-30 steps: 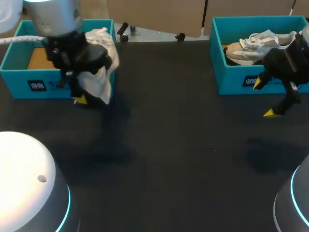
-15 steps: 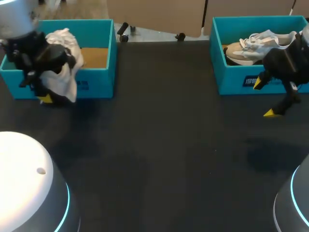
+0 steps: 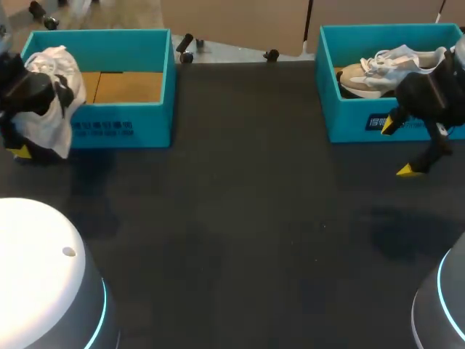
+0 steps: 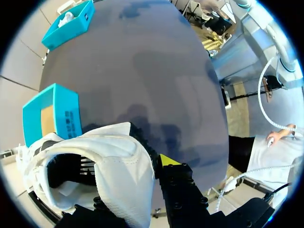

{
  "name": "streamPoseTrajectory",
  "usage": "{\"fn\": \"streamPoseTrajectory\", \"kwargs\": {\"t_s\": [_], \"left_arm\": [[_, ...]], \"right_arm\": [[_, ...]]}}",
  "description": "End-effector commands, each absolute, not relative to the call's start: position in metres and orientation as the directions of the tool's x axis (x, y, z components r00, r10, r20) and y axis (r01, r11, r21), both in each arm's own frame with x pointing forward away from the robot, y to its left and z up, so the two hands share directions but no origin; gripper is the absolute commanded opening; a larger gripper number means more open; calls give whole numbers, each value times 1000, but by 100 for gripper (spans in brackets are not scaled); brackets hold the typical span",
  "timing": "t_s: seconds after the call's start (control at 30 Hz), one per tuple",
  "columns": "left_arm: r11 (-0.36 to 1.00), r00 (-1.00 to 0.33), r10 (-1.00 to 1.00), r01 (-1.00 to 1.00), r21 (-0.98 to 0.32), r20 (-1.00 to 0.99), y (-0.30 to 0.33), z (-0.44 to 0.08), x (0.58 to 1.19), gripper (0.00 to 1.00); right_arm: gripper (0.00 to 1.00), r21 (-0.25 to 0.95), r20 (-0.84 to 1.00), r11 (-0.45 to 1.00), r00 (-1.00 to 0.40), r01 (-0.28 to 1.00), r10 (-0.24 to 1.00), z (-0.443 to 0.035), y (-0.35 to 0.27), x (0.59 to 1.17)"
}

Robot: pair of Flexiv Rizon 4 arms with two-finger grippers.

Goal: Take the shoe out of the shoebox, open the shoe tongue, remove and reinsert the insole, then place the shoe into the shoebox

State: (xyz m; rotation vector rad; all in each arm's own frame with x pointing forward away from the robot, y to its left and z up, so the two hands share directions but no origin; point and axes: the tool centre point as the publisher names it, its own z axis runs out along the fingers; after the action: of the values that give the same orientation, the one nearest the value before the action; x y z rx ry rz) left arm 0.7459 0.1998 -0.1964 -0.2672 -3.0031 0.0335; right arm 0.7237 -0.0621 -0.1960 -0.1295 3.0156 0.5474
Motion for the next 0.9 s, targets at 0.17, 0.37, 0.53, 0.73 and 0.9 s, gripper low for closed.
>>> {"fn": "streamPoseTrajectory", "kwargs": {"t_s": [0.17,0.37,0.53,0.73,0.9], "left_arm": [[983,-976,185,181,-42,113,217,-189,751,0],[983,-976,185,181,-42,113,217,-189,751,0],[983,-976,185,181,-42,113,217,-189,751,0],[983,-976,185,181,-42,113,217,-189,751,0],[981,-974,193,189,-44,122,220,-190,752,0]], "right_arm": [[100,345,-87,934,-994,-96,-70,-197,-61,724],[100,345,-87,934,-994,-96,-70,-197,-61,724],[100,345,-87,934,-994,-96,-70,-197,-61,724],[100,345,-87,934,-994,-96,-70,-197,-61,724],[100,345,-87,934,-994,-96,-70,-197,-61,724]]}}
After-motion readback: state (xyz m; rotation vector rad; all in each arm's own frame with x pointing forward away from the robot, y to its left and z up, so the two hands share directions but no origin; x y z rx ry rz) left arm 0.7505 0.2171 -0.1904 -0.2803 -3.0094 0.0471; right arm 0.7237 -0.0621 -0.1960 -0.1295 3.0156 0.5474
